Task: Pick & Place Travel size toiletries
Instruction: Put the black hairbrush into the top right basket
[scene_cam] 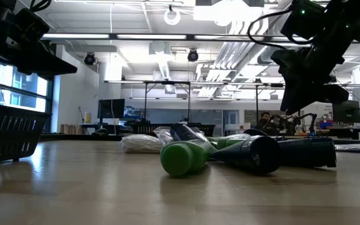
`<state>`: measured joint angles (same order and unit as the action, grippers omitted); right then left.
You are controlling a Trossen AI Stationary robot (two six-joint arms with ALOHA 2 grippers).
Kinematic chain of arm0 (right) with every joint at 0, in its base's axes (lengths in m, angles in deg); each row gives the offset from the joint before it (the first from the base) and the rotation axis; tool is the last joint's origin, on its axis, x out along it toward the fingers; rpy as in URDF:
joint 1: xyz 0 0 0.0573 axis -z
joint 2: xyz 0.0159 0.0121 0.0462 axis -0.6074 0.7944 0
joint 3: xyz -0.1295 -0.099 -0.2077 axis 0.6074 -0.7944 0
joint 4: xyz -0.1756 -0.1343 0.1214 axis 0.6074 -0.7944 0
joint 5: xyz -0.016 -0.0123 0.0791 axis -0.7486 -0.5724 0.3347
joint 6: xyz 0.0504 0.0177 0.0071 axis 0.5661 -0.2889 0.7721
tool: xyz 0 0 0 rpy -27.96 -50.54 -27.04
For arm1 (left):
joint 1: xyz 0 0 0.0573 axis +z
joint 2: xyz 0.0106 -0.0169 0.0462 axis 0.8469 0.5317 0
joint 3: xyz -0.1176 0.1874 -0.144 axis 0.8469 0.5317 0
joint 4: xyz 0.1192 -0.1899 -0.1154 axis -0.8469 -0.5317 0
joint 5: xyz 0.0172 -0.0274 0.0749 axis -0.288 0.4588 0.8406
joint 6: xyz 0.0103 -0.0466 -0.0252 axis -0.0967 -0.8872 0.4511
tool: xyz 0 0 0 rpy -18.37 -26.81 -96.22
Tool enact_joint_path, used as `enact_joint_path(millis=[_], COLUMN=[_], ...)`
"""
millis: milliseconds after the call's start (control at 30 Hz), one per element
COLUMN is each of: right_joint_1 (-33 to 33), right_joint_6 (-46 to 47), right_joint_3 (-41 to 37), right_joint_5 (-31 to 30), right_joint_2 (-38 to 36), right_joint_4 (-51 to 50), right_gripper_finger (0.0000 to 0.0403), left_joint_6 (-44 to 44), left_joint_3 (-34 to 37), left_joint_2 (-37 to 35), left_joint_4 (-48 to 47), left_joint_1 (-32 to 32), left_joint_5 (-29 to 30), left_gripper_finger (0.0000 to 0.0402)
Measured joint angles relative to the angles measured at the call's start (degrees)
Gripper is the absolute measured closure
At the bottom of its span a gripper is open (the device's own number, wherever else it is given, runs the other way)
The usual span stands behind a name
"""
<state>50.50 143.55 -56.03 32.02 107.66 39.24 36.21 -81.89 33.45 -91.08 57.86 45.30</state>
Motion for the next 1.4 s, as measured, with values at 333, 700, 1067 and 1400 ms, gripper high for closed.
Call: enact_joint_path(millis=[333, 700, 1067, 1400], right_joint_1=[0.0, 0.0, -0.1, -0.4], right_joint_6=[2.6, 7.2, 10.2, 14.9], right_joint_3=[0.0, 0.0, -2.6, -12.4], right_joint_5=[-1.6, 1.6, 0.3, 1.1], right_joint_2=[0.0, 0.0, 0.0, 0.0], right_joint_4=[-1.8, -5.4, -5.8, 10.0], right_gripper_finger=[0.0195, 0.0188, 0.0190, 0.0190], left_joint_6=[-0.4, 0.1, 0.1, 0.1], left_joint_3=[0.0, 0.0, 0.0, 0.0], left_joint_2=[0.0, 0.0, 0.0, 0.0], left_joint_4=[0.0, 0.0, 0.0, 0.0], left_joint_1=[0.0, 0.0, 0.0, 0.0], left_joint_5=[0.0, 0.0, 0.0, 0.0], left_gripper_finger=[0.0401, 0.0401, 0.0401, 0.0401])
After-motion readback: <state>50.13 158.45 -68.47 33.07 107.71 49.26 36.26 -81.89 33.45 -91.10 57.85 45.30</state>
